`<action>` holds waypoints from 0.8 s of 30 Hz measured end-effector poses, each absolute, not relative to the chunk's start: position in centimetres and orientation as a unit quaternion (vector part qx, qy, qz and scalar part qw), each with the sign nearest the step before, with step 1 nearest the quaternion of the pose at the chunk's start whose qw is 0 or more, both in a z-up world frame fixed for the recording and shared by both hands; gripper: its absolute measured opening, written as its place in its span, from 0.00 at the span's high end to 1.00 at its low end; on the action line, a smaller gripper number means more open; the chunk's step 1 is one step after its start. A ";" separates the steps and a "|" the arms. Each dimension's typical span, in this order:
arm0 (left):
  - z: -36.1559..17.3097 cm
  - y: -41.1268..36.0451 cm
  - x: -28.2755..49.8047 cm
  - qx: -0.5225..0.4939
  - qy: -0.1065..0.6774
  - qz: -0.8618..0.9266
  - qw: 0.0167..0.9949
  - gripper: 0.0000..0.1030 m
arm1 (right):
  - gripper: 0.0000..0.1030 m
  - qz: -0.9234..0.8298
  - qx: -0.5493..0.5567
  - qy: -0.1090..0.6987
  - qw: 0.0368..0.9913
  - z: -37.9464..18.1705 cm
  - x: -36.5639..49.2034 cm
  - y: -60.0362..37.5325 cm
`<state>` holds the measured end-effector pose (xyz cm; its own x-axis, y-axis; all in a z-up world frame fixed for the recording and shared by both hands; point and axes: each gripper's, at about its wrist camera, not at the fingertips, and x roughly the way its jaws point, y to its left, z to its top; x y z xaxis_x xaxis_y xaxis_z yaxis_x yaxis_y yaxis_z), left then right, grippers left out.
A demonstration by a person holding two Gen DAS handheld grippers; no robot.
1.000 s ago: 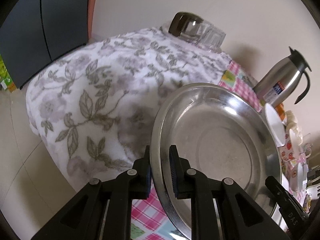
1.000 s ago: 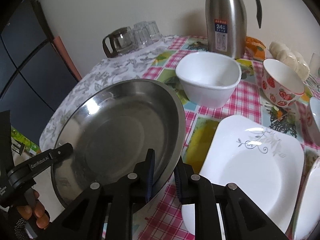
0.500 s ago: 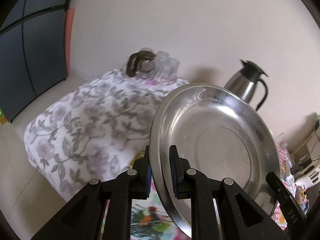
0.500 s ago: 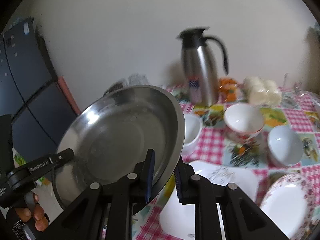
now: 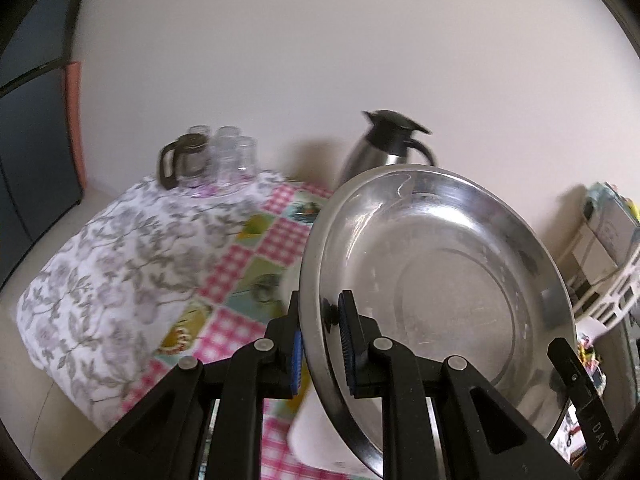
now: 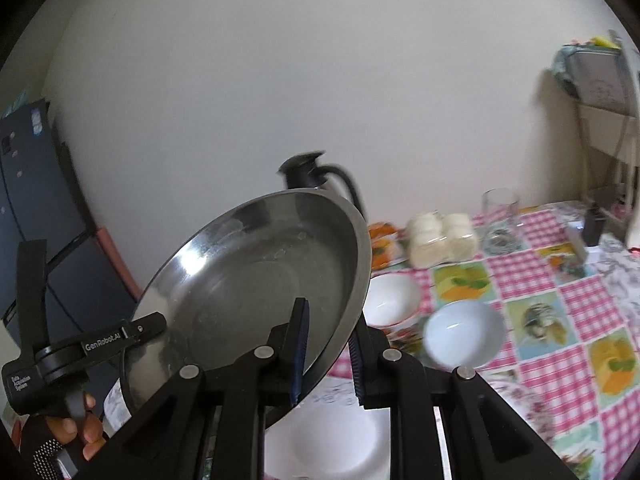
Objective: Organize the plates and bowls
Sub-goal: 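Lift the steel tray with both grippers, tilting it up off the table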
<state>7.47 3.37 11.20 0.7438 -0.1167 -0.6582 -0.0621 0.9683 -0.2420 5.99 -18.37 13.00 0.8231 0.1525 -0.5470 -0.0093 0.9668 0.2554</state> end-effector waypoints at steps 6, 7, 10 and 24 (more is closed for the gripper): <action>11.1 -0.7 7.5 -0.120 0.364 -0.044 0.922 0.84 | 0.81 0.009 0.133 0.283 0.950 13.7 4.5 -22.5; 10.9 -1.4 7.5 -0.120 0.367 -0.049 0.921 0.84 | 0.81 0.005 0.133 0.282 0.950 13.7 4.1 -23.0; 10.4 -2.7 7.5 -0.120 0.373 -0.058 0.918 0.84 | 0.81 -0.009 0.133 0.282 0.950 13.6 3.6 -24.4; 6.8 -3.3 7.8 -0.124 0.409 -0.054 0.902 0.84 | 0.81 -0.026 0.138 0.327 0.935 11.6 3.2 -26.3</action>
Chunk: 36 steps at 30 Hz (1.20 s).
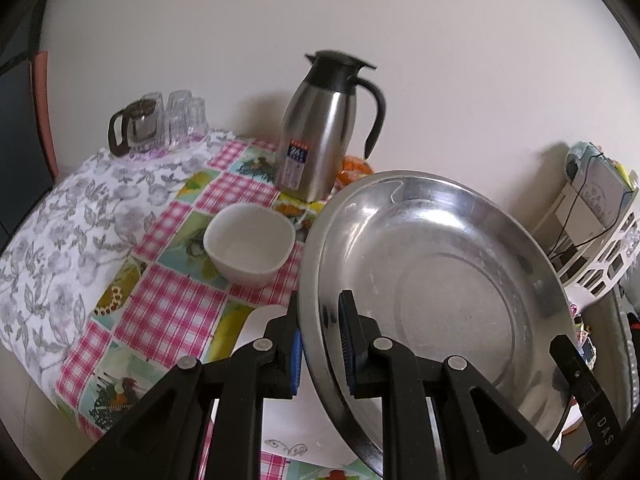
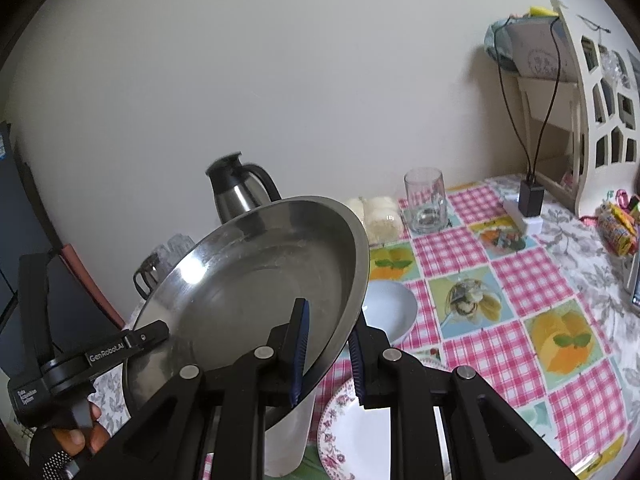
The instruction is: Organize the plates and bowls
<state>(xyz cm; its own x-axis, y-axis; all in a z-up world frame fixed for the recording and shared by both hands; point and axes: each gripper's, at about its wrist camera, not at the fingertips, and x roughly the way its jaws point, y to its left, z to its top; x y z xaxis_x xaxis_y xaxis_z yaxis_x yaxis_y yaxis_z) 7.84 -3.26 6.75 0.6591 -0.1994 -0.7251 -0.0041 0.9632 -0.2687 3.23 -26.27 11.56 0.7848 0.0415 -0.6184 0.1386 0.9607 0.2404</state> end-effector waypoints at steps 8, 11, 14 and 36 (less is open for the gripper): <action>3.7 -1.7 8.5 -0.136 0.455 -0.032 0.879 0.84 | 0.81 -0.019 0.132 0.372 0.918 9.2 4.4 -25.1; 2.8 -1.2 8.7 -0.140 0.470 -0.023 0.871 0.84 | 0.80 -0.016 0.131 0.388 0.912 8.3 4.8 -24.6; 1.6 -0.7 8.8 -0.145 0.487 -0.013 0.861 0.84 | 0.78 -0.014 0.126 0.403 0.906 7.3 5.2 -24.0; -3.2 1.8 10.3 -0.183 0.555 0.020 0.811 0.84 | 0.77 -0.013 0.105 0.485 0.868 2.0 7.1 -22.0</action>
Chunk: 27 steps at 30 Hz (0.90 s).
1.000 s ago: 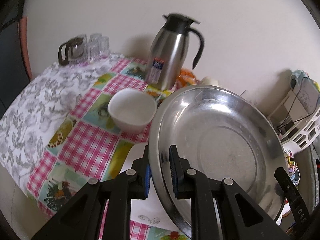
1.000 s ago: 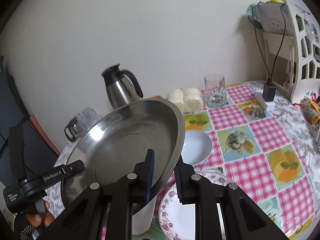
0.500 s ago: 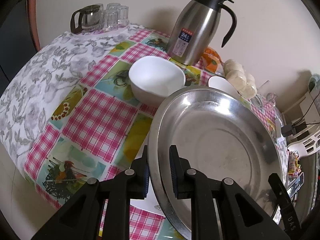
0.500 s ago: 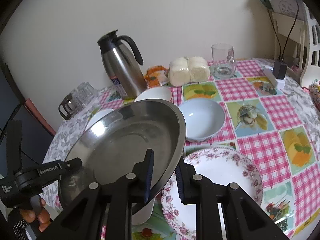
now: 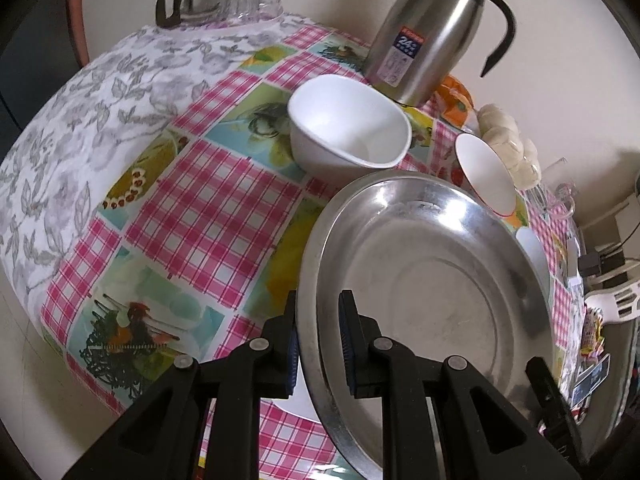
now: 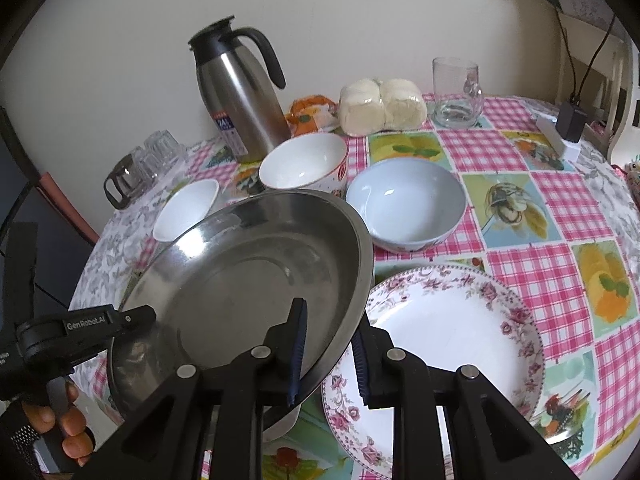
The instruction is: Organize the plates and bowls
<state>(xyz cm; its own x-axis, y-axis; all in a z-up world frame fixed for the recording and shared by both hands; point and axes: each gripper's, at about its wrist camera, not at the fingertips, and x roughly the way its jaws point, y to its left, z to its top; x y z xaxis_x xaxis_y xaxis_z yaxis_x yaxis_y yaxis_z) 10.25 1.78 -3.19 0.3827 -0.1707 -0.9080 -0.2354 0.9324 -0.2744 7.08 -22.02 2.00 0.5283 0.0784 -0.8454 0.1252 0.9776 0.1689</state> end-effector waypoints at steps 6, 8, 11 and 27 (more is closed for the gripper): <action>-4.1 2.7 10.4 -0.196 0.562 0.030 0.803 0.84 | 0.77 -0.009 0.085 0.505 0.859 0.6 7.5 -20.9; -4.3 2.9 10.5 -0.196 0.564 0.034 0.802 0.84 | 0.77 -0.009 0.075 0.509 0.857 0.4 7.5 -20.6; -4.4 3.1 10.5 -0.202 0.565 0.037 0.799 0.83 | 0.77 -0.007 0.068 0.516 0.854 0.0 7.7 -20.3; -5.6 4.1 10.0 -0.245 0.588 0.047 0.769 0.83 | 0.77 -0.021 0.062 0.566 0.822 -1.8 7.6 -19.9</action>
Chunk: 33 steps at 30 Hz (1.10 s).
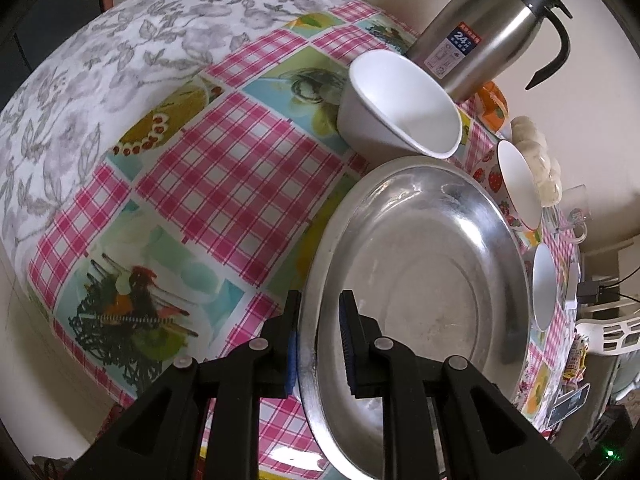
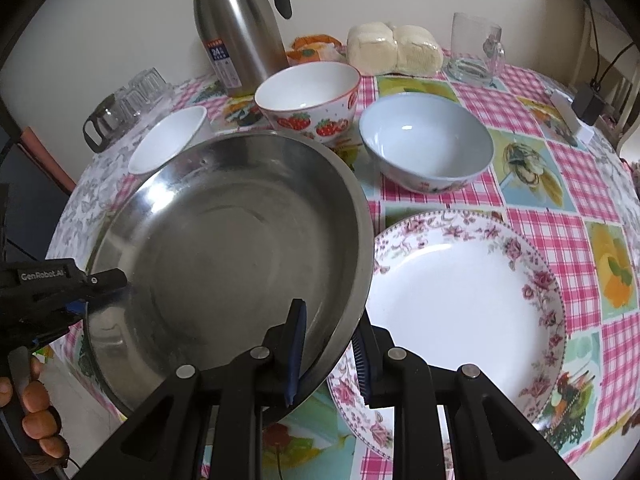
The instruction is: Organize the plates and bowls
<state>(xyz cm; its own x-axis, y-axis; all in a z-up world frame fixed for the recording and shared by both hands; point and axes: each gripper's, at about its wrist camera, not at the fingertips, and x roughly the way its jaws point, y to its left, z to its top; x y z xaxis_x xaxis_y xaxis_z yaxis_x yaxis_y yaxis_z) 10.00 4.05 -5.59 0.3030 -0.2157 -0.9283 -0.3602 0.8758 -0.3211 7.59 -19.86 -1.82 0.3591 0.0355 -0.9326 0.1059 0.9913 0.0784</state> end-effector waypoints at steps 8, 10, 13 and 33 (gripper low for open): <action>-6.0 5.0 9.2 -0.264 0.591 0.057 0.760 0.83 | 0.77 -0.024 0.061 0.581 0.811 -2.2 7.4 -19.5; -6.1 5.4 8.8 -0.268 0.593 0.062 0.756 0.83 | 0.77 -0.026 0.061 0.585 0.808 -2.4 7.4 -19.5; -6.3 6.0 8.3 -0.279 0.594 0.064 0.752 0.82 | 0.77 -0.028 0.061 0.590 0.805 -2.7 7.4 -19.5; -5.5 5.0 8.9 -0.278 0.592 0.066 0.753 0.81 | 0.75 -0.027 0.056 0.599 0.799 -2.2 7.2 -19.1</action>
